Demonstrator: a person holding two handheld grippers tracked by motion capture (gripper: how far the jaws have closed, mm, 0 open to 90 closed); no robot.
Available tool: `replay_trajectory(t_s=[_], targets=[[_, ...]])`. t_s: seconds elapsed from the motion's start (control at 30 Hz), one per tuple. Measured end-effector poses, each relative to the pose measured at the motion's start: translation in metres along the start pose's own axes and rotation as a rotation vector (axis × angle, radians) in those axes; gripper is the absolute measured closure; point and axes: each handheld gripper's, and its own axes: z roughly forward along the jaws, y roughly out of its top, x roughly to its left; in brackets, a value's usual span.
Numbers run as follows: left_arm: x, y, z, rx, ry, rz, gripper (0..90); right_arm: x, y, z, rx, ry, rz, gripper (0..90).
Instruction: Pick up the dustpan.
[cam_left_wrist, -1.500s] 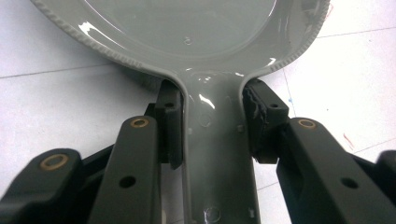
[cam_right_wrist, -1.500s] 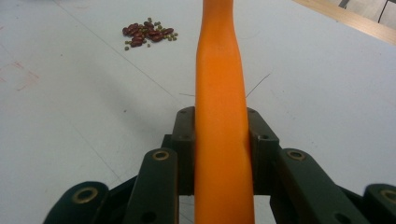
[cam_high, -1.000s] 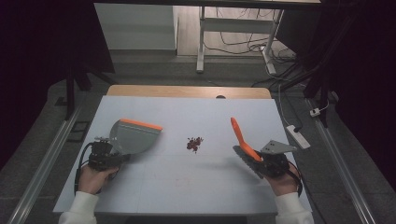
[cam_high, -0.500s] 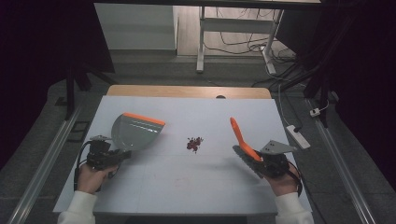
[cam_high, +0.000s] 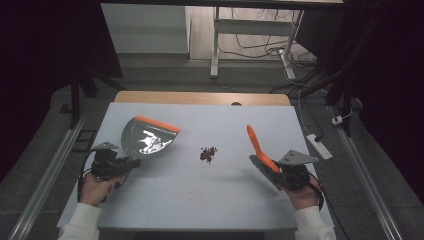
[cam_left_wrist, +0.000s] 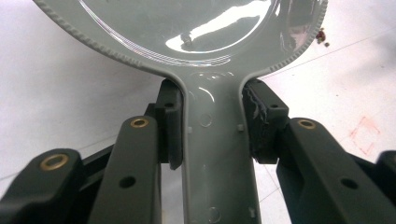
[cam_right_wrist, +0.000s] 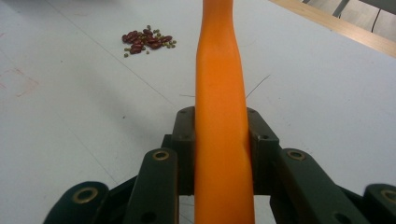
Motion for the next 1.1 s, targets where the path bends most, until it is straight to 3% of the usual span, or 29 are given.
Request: replay_trajectory(t_s=[0.37,0.63,1.1], targets=[[0.0,0.006,-0.003,-0.01,-0.045,0.068,61.9,0.001,0.001,0.001,-0.001,-0.004,-0.004,69.9],[-0.003,0.006,-0.009,-0.027,-0.082,0.092,61.9,0.002,0.004,-0.001,-0.026,0.003,0.004,69.9],[-0.015,0.006,-0.008,-0.005,-0.149,0.184,61.9,0.004,0.007,-0.002,-0.037,-0.004,0.004,69.9]])
